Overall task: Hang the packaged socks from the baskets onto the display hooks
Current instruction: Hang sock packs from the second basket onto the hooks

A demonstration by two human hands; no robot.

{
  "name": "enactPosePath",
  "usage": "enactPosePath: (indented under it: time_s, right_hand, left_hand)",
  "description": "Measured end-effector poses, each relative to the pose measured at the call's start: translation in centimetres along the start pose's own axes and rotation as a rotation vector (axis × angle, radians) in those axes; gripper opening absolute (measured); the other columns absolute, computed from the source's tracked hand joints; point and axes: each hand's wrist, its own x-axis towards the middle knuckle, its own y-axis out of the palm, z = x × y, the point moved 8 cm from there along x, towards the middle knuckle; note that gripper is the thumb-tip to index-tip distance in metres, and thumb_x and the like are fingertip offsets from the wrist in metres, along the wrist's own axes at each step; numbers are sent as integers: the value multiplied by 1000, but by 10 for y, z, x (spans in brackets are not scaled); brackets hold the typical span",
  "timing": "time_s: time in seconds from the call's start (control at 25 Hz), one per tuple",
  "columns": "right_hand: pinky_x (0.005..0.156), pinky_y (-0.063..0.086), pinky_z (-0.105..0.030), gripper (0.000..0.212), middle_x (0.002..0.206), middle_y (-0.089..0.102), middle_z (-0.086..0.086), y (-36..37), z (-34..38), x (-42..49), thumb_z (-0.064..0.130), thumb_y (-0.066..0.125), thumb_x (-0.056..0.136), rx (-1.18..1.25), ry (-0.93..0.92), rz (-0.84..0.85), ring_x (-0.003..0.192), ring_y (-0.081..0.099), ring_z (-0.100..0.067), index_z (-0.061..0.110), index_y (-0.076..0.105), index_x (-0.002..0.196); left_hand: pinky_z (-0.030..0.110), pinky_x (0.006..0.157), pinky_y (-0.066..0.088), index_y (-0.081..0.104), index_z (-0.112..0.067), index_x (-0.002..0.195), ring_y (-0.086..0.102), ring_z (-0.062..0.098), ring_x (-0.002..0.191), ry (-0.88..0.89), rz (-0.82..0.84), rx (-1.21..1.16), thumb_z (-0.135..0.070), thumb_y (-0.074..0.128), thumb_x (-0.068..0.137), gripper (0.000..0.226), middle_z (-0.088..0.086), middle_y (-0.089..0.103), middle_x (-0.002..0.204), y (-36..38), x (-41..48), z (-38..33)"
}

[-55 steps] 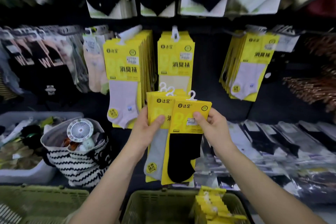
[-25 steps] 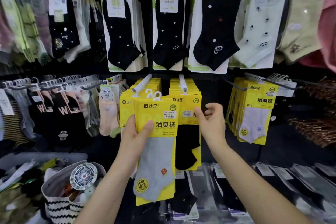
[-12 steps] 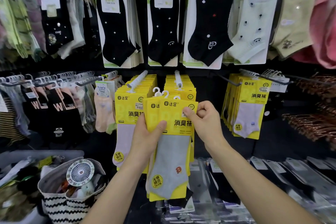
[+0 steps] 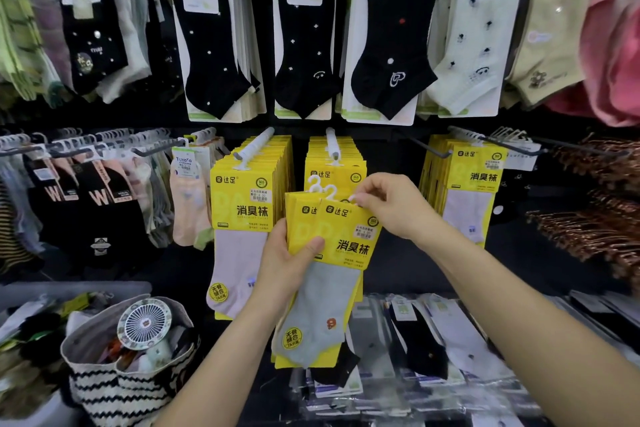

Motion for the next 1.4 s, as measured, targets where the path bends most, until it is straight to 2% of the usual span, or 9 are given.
enactPosePath:
  time_s: [0.16,0.44,0.64,0.72,0.88,1.0,1.08,1.28,1.4]
  right_hand:
    - [63,45,-18,21,71,65,13,-11,9,16,20,62,88,8,12,-47,72,61,1,30,58,70]
    - [61,44,-19,16,71,64,11,-25,25,50,18,63,87,-16,39,-191,73,61,-5,24,63,72]
    - [61,44,-16,10,73,65,9,-11,21,61,19,64,85,-77,49,-186,73,60,-4,22,66,76]
    - [66,46,-18,11,75,66,9,-9,18,63,18,65,85,-35,57,-204,79,63,-6,22,66,75]
    - [62,41,-13,7,77,64,11,-9,14,60,19,63,87,-61,46,-208,79,61,-4,22,66,81]
    - [65,40,-12,7,84,60,10,-18,12,46,23,62,87,-57,25,-278,74,53,0,21,63,94]
    - [66,42,-15,6,82,59,9,-25,13,30,29,62,88,33,8,-342,73,52,-2,22,60,88]
    - [60,42,-19,31,76,58,5,18,12,-6,47,75,70,112,34,-67,64,48,-5,29,51,78]
    - [68,50,-26,32,90,64,3,14,0,-9,37,80,68,205,95,-116,76,55,-10,32,51,80]
  left_hand:
    - [15,71,51,53,-31,100,62,-2,91,-7,-3,-48,-17,56,92,16,-8,64,105,-3,0,0]
    - [46,92,49,56,-15,112,63,23,104,49,-193,-32,-13,52,94,19,4,66,109,-62,-6,-10]
    - [41,89,50,57,-49,94,63,23,103,66,-229,-28,-13,51,94,36,2,67,110,-92,-18,-17]
    - [39,89,51,55,-42,94,64,22,102,53,-225,-34,-14,52,94,28,1,66,108,-95,-19,-14]
    - [17,73,51,57,-31,99,65,10,95,33,-196,-35,-16,53,93,16,-3,68,104,-83,-17,-9]
    - [29,82,52,59,-24,105,64,16,101,24,-158,-61,-17,53,93,14,3,67,110,-67,-14,-9]
    - [30,84,51,58,-24,105,64,15,102,9,-138,-90,-18,53,93,14,1,68,110,-55,-12,-9]
    - [40,90,51,56,-19,109,62,21,106,8,-93,-76,-18,55,92,18,5,66,112,-23,-9,-14]
    - [31,83,54,56,-17,115,63,15,103,-1,-85,-100,-21,57,90,25,3,65,114,-10,-10,-13]
